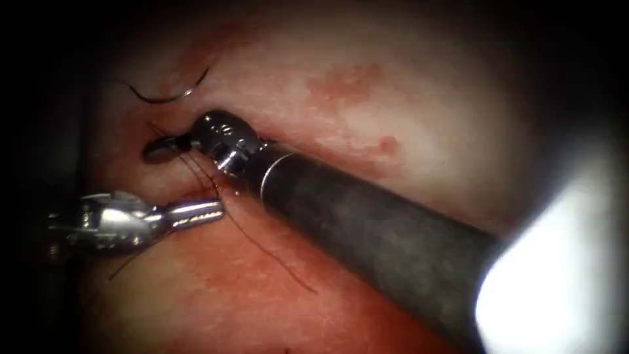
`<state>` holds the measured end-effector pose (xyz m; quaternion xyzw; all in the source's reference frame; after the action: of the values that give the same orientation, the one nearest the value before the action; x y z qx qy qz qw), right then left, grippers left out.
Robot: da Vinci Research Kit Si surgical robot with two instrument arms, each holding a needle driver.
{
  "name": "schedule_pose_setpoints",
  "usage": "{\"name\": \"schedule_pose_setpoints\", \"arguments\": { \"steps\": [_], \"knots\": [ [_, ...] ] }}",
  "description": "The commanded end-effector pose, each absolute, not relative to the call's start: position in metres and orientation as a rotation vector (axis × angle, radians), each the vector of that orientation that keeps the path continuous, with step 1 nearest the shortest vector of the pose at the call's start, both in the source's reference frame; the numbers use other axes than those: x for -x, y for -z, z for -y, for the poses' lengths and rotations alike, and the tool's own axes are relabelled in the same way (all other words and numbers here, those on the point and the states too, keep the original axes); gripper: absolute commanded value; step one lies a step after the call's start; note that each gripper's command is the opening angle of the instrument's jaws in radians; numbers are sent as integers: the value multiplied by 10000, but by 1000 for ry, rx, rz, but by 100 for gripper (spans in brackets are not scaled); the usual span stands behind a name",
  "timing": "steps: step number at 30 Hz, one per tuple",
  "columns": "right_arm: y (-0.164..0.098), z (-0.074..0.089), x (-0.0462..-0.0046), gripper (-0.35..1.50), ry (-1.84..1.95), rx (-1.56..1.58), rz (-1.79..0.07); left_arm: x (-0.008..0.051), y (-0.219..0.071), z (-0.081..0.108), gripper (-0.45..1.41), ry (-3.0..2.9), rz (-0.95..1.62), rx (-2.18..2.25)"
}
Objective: Wound Closure
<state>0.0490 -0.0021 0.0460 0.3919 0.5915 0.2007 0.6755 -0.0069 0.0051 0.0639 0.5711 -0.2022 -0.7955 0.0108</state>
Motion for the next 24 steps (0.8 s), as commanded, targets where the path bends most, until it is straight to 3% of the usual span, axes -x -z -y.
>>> {"name": "schedule_pose_setpoints", "arguments": {
  "steps": [1, 24],
  "knots": [
    [-461, 8, -504, -35, -444, -898, -1338, 74, -647, -50, -45, 2475, 614, -1780],
    [-426, 0, -490, -35, -462, -1155, -1473, 100, -707, -50, -45, 2485, 596, -1709]
  ]
}}
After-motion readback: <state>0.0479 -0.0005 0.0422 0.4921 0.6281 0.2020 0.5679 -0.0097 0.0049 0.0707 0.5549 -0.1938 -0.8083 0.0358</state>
